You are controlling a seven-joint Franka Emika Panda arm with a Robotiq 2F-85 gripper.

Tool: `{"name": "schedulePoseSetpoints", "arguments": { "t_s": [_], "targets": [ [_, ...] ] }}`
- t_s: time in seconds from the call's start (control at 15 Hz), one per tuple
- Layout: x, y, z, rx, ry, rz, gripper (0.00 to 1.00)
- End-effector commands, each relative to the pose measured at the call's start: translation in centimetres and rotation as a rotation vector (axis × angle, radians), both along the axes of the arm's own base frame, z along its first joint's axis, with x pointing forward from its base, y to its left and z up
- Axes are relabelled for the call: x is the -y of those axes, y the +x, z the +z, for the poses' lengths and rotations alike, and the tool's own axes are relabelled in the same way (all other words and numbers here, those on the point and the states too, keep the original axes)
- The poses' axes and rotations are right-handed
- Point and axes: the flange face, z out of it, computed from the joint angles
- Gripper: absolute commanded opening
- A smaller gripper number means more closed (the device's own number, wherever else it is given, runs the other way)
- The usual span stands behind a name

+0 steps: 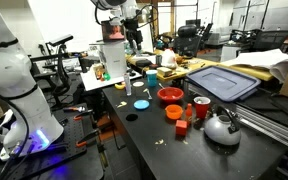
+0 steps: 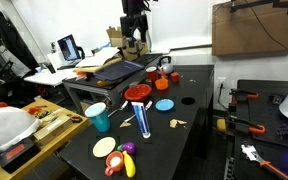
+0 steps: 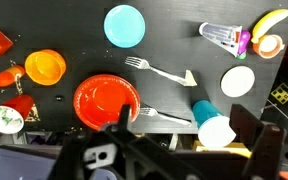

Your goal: Move the orange bottle to the right

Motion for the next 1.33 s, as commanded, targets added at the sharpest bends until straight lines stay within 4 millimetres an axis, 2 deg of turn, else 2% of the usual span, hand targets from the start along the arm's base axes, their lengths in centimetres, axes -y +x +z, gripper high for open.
{"name": "schedulePoseSetpoints", "arguments": {
  "t_s": [0.0, 0.4, 1.0, 1.13, 1.2, 1.27],
  "targets": [
    [-0.2, -0.7, 2.7, -0.028, -0.024, 0.026, 1.0],
    [0.3, -1.0, 6.1, -0.039, -0.025, 0.009, 1.0],
    [2.4, -1.8, 10.9, 0.001, -0.022, -0.027, 1.0],
    [2.3, -2.0, 11.1, -0.052, -0.023, -0.035, 1.0],
    [2.1, -1.6, 10.2, -0.019, -0.005, -0.031, 1.0],
    [2.1, -1.8, 10.4, -0.032, -0.006, -0.03, 1.0]
  ]
}}
